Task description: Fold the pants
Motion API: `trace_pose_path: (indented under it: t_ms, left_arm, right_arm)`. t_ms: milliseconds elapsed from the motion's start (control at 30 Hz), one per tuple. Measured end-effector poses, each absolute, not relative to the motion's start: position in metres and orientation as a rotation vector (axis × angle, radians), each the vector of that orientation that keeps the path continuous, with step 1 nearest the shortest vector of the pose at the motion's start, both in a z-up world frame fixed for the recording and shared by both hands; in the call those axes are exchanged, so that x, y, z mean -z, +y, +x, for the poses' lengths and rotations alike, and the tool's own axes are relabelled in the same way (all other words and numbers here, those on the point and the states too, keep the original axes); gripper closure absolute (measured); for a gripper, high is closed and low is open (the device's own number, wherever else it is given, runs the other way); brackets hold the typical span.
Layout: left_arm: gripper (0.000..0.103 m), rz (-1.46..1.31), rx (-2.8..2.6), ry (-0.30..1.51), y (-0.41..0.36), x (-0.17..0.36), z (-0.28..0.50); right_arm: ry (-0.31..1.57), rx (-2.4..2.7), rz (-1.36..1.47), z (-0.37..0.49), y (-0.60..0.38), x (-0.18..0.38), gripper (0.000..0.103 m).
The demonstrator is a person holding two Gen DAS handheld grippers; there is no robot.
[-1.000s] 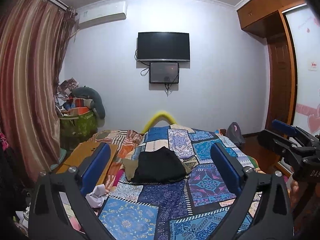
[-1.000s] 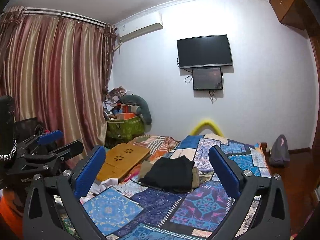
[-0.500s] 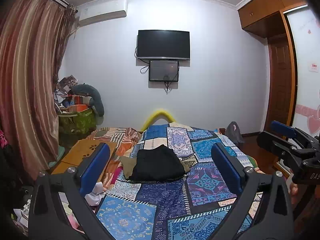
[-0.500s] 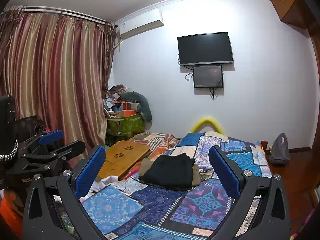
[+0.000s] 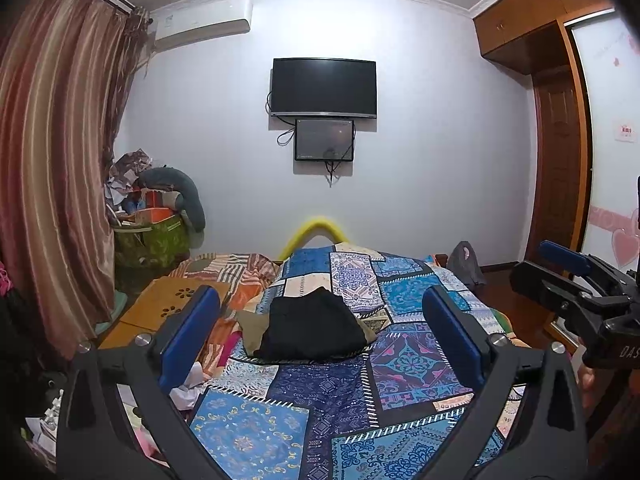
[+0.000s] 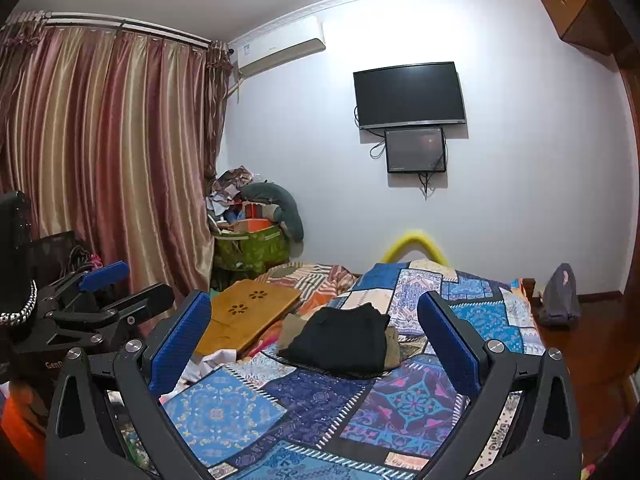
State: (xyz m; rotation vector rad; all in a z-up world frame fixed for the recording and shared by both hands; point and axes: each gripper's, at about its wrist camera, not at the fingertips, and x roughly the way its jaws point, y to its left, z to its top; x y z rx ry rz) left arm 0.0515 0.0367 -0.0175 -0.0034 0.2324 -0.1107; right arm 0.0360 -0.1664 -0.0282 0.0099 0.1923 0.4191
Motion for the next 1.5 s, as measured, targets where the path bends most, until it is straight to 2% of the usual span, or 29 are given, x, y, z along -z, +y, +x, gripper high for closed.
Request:
trace_pose_path:
  t_ms: [1500]
  left_arm:
    - [0.001, -0.025, 0.153, 0.252, 0.0389, 0.0193, 0.0519]
  right_arm:
    - [0.201, -0.424, 0.01, 0.038, -0.1616, 0.0294, 0.0]
